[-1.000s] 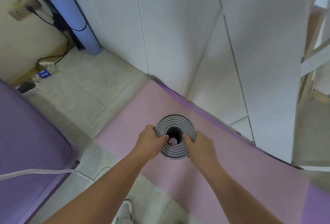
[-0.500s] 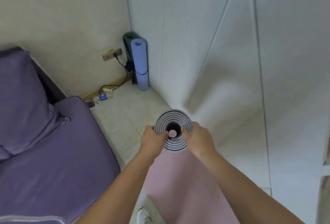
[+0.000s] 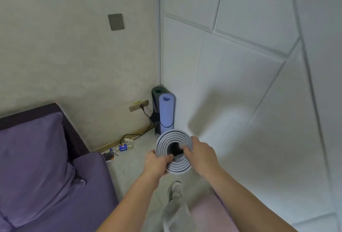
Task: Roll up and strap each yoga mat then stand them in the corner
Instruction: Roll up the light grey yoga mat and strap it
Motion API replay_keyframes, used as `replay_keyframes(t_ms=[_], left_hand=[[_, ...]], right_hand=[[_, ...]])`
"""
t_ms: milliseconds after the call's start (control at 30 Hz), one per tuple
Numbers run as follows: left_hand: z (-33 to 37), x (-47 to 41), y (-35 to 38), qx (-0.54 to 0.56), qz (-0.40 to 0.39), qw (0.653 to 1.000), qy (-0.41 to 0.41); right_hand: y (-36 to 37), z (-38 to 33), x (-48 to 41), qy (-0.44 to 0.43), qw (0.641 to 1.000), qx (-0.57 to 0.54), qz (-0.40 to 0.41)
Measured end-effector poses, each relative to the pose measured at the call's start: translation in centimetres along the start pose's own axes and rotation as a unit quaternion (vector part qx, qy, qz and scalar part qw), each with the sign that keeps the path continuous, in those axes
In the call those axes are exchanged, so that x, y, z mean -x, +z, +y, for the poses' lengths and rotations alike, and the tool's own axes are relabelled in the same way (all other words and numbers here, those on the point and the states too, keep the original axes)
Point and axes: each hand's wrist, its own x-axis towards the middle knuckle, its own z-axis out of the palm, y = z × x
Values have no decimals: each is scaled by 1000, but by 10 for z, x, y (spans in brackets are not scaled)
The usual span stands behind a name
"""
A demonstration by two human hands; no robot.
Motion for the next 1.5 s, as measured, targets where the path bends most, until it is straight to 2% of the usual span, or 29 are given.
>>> replay_keyframes(t_ms=[133,300,433,667,800,967,1100,1200,1300,1367,1500], left_hand=[[12,-99,23,-10,20,1000,-11],[20,-261,67,0,70,994,-86],[21,-364,97,-7,101,988,-117],[-7,-529,128,-59,92,985,-133],[-15,-594,141,-109,73,983,-130],[4,-660,147,-120,45,987,-101],[22,-685,142,-123,28,986,-113],[22,-683,137,-180,7,978,-106],[21,-683,139,-212,2,973,-89],[21,-684,143,-207,-1,975,-84],[29,-677,141,-169,-23,980,-107]], right_hand=[[41,21,-101,-4,999,-9,-38],[107,63,-259,28,992,-12,-120],[151,93,-354,55,987,-29,-148],[245,145,-486,106,974,-50,-196],[275,165,-539,121,974,-52,-186],[284,165,-598,121,985,-9,-122],[293,155,-604,37,998,47,-5],[297,155,-588,-27,994,96,47],[308,156,-574,-101,991,87,8],[316,159,-571,-103,990,87,-32],[312,160,-572,-98,988,101,-60]])
